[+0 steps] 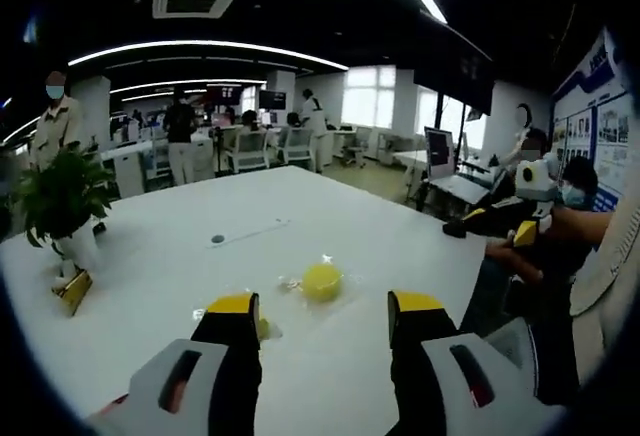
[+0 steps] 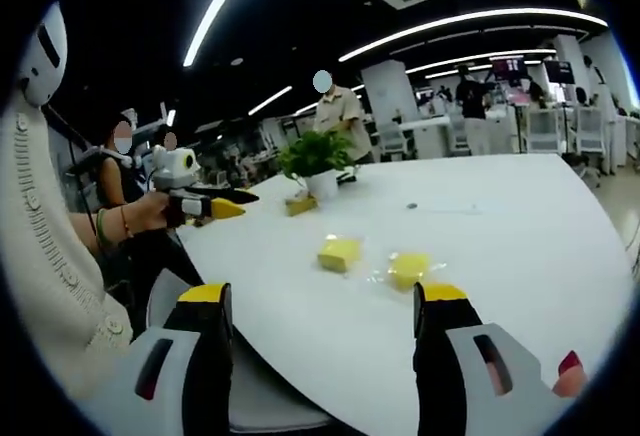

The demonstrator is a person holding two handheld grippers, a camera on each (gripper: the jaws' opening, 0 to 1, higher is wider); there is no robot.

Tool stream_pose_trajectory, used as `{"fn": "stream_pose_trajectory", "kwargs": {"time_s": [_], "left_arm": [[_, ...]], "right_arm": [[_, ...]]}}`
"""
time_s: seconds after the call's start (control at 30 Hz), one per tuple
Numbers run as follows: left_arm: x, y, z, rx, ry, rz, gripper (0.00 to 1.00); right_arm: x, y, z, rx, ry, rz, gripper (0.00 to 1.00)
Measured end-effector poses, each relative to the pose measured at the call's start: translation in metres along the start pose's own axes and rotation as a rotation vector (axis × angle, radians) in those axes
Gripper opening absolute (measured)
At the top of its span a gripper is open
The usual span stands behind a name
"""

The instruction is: Compare the silicone blocks by pressing each to a similar depth, holding the contact briefly, and releasing to observe deformation and rebound differences across the visible hardness samples.

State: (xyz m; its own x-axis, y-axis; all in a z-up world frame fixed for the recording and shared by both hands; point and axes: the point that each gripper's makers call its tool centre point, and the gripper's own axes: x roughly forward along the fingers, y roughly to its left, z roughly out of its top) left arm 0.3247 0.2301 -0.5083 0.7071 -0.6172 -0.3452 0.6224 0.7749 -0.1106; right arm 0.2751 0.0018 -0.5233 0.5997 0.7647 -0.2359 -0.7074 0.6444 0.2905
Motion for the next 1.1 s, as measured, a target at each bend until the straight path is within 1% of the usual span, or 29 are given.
{"fn": "stream_pose_trajectory", "kwargs": {"time_s": [0.07, 0.17, 0.37, 0.47, 0.57, 0.73, 0.83, 1.1], "left_arm": [[-0.007, -0.004, -0.002, -0.037, -0.017, 0.010, 0.52], [-0.016, -0.012, -0.005, -0.081, -0.034, -0.002, 0.52], [-0.025, -0.027, -0.013, -0.090, -0.033, -0.024, 0.54], [-0.029, -0.028, -0.019, -0.083, -0.016, -0.018, 0.55], [-0.033, -0.027, -0.022, -0.100, -0.015, -0.018, 0.56], [-0.035, -0.028, -0.025, -0.107, -0.006, -0.026, 0.58], [-0.034, -0.029, -0.026, -0.108, -0.002, -0.036, 0.63], [-0.028, -0.034, -0.029, -0.114, 0.018, -0.074, 0.64]], "right_arm": [[0.000, 0.001, 0.003, 0.009, -0.014, 0.017, 0.70], [0.002, 0.002, 0.007, 0.027, -0.031, 0.037, 0.73], [0.005, 0.008, 0.010, 0.004, -0.033, 0.073, 0.77], [0.008, 0.011, 0.010, -0.004, -0.028, 0.089, 0.80], [0.009, 0.009, 0.008, -0.007, -0.019, 0.090, 0.79], [0.011, 0.009, 0.006, 0.001, -0.016, 0.090, 0.78], [0.013, 0.007, 0.003, 0.004, -0.007, 0.086, 0.78], [0.014, 0.005, 0.000, 0.018, -0.004, 0.073, 0.77]]}}
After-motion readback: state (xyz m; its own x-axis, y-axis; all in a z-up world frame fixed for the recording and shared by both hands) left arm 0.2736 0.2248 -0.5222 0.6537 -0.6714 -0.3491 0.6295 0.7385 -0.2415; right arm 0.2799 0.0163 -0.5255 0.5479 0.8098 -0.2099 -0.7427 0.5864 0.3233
